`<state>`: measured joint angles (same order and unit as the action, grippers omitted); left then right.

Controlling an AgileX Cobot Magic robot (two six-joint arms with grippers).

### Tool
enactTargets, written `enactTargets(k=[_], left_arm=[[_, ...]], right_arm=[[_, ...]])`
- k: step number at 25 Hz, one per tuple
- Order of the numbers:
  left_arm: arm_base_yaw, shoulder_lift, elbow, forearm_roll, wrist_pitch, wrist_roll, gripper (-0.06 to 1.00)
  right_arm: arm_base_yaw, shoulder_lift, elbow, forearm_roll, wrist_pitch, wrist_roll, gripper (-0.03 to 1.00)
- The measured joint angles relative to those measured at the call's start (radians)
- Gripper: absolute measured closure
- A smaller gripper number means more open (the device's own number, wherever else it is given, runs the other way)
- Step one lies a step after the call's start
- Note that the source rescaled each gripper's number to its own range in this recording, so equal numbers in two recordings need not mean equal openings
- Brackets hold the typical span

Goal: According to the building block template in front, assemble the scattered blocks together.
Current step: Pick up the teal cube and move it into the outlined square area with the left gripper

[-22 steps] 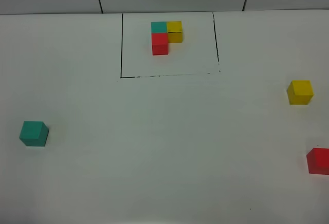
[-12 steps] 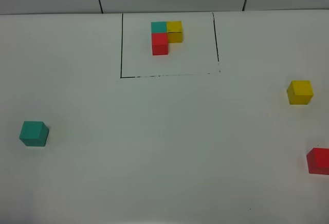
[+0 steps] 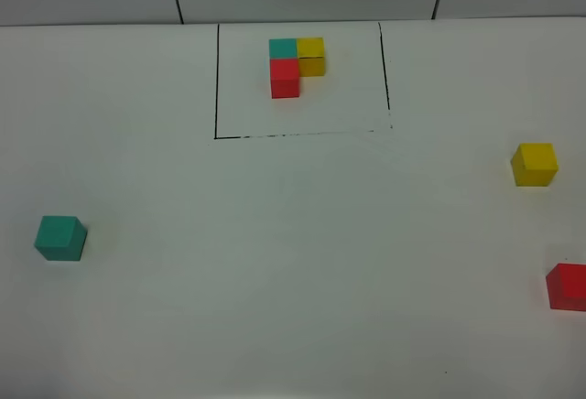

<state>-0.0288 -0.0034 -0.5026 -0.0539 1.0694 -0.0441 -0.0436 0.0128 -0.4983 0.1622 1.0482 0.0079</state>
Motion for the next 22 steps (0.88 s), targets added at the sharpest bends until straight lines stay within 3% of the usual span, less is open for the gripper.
enactTargets(k=[14,22], left_arm=[[0.000,0.015,-0.013,0.001,-0.023,0.000,0.19],[0.000,0.348,-0.124,0.128,-0.084,0.002,0.11]], right_arm=[[0.000,0.000,0.000,0.000,-0.001,0.000,0.20],[0.000,0.000,0.000,0.000,-0.001,0.000,0.20]])
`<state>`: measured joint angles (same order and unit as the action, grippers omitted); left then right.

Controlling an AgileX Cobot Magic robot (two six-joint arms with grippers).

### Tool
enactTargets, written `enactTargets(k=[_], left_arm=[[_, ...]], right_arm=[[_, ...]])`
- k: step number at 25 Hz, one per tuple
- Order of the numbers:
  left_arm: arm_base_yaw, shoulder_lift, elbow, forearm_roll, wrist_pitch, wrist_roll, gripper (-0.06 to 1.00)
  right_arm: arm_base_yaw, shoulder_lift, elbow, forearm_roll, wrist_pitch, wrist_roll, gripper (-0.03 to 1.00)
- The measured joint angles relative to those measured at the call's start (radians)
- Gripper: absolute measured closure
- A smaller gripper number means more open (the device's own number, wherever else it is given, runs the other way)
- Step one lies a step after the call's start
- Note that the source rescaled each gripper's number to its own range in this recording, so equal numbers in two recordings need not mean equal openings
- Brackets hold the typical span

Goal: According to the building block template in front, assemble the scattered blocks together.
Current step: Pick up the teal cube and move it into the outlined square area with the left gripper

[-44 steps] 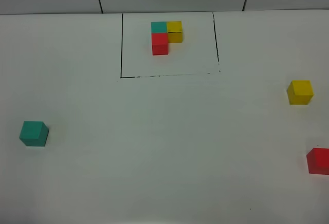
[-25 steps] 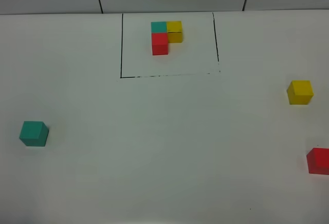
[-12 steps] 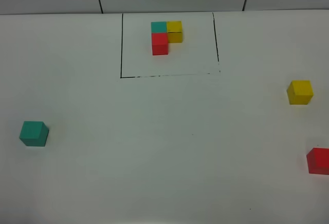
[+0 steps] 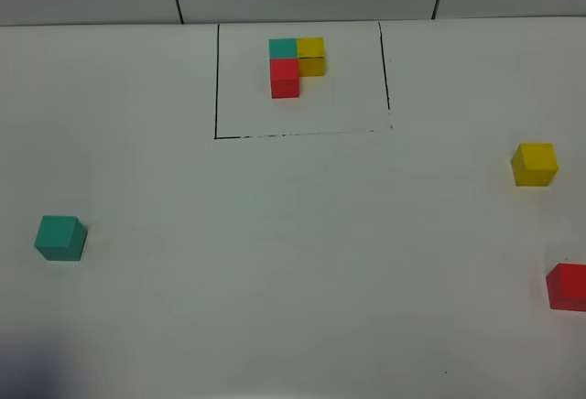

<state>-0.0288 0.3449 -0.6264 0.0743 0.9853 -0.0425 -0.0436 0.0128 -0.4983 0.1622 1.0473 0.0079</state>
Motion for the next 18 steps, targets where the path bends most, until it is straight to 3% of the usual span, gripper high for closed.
enactTargets(k=[18], left_arm=[[0.000,0.925,-0.270,0.005,-0.069,-0.036,0.10]], right_arm=[[0.000,0.000,0.000,0.000,0.000,0.000,0.20]])
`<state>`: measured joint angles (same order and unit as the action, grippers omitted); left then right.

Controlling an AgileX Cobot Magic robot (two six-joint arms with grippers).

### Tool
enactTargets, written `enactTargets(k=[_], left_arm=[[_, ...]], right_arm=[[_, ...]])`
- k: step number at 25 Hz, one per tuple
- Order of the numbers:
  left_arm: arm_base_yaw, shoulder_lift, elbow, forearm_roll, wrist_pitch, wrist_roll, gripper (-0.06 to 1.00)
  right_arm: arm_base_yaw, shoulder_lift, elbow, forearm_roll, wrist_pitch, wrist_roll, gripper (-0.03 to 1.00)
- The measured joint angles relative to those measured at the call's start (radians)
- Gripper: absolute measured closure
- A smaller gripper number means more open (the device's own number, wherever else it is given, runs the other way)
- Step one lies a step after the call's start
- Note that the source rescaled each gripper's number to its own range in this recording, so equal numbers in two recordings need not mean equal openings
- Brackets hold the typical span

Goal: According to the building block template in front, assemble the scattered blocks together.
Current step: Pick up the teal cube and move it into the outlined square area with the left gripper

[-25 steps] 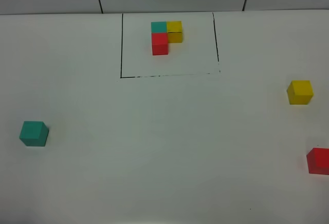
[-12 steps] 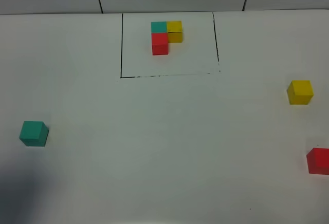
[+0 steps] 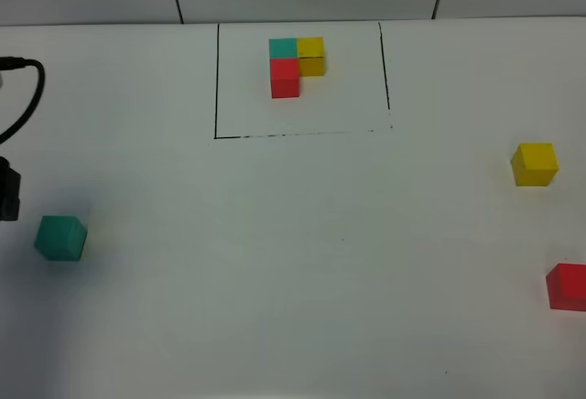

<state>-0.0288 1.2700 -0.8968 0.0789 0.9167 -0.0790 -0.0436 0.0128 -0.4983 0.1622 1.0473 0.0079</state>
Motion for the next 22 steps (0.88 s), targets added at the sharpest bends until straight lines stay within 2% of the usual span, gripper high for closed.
enactTargets(k=[7,12,22], left_arm=[[0.000,0.197,-0.002,0.000,-0.086,0.061,0.10],[0.000,0.280,-0.003,0.000,-0.143,0.066,0.10],[0.000,0.388,-0.003,-0.030,-0.196,0.064,0.10]], right_arm=[[0.000,0.000,0.000,0.000,0.000,0.000,0.20],[0.000,0.000,0.000,0.000,0.000,0.000,0.20],[0.000,0.000,0.000,0.000,0.000,0.000,0.20]])
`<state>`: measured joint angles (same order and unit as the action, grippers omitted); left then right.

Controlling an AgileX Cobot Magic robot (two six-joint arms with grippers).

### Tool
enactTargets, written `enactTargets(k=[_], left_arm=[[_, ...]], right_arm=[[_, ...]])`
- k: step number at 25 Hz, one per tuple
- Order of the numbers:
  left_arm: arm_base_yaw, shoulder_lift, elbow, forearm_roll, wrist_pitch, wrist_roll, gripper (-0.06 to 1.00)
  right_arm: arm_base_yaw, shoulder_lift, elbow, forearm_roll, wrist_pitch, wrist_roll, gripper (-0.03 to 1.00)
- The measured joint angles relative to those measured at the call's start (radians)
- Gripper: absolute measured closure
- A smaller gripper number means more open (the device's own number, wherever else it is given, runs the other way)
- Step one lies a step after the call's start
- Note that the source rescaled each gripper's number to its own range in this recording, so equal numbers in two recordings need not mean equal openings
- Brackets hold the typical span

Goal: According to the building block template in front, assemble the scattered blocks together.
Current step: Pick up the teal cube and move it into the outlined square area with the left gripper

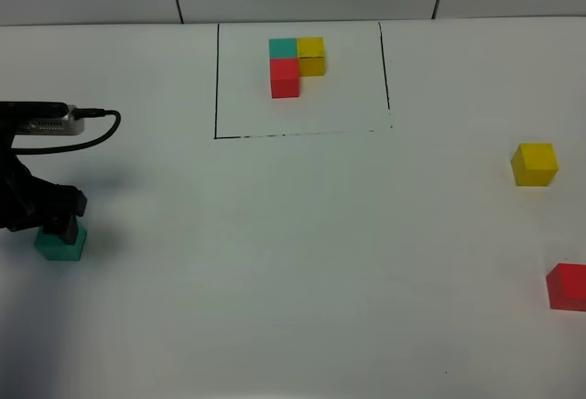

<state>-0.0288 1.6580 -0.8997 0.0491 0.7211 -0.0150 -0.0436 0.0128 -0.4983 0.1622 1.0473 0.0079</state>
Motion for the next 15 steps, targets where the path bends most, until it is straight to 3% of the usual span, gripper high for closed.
enactTargets(k=[15], left_arm=[[0.000,0.098,-0.001,-0.028,-0.102,0.004,0.10]], right_arm=[[0.000,0.000,0.000,0.000,0.000,0.000,0.20]])
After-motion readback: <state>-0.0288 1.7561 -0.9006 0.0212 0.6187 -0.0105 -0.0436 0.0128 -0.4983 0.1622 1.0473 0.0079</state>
